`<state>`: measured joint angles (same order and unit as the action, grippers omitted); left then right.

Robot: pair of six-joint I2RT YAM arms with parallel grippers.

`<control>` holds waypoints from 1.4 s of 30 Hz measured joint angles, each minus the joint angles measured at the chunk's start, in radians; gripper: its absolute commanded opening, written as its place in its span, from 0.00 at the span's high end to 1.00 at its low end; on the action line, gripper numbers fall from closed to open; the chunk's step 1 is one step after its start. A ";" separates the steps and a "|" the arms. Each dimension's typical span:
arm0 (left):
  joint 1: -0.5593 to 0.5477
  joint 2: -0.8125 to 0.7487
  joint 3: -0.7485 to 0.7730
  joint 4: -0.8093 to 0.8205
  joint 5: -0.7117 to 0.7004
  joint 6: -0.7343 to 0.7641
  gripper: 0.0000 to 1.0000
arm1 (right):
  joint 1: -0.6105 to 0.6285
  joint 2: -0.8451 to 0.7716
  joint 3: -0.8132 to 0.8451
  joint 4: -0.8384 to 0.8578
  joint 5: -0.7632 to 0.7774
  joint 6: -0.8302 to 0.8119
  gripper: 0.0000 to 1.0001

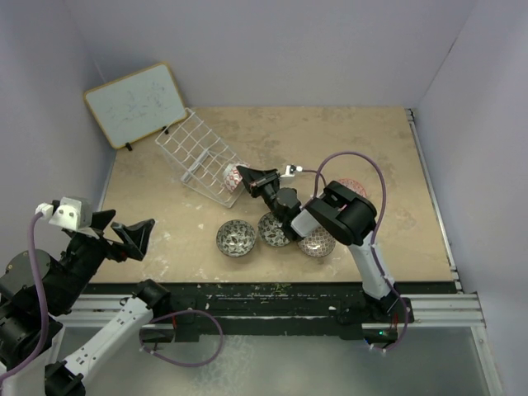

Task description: Load the bowls into the dish rack

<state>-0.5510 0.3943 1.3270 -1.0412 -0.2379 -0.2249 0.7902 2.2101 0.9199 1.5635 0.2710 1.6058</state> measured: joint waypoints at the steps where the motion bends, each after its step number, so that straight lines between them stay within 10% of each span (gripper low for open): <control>1: 0.000 0.000 0.000 0.000 0.000 0.000 0.01 | 0.000 0.003 0.004 0.000 0.000 0.001 1.00; 10: 0.000 0.000 0.000 0.000 0.000 0.000 0.01 | 0.001 0.010 0.005 0.000 0.001 0.019 0.94; 20: 0.000 -0.011 0.000 -0.001 0.001 -0.003 0.01 | 0.002 0.029 0.005 0.021 0.005 0.079 0.63; 42: 0.000 -0.013 0.000 0.000 0.023 -0.027 0.01 | 0.002 -0.008 -0.109 0.036 0.001 0.097 0.50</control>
<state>-0.5510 0.3817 1.3270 -1.0412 -0.2150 -0.2516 0.7918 2.2024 0.8104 1.5993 0.2718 1.7027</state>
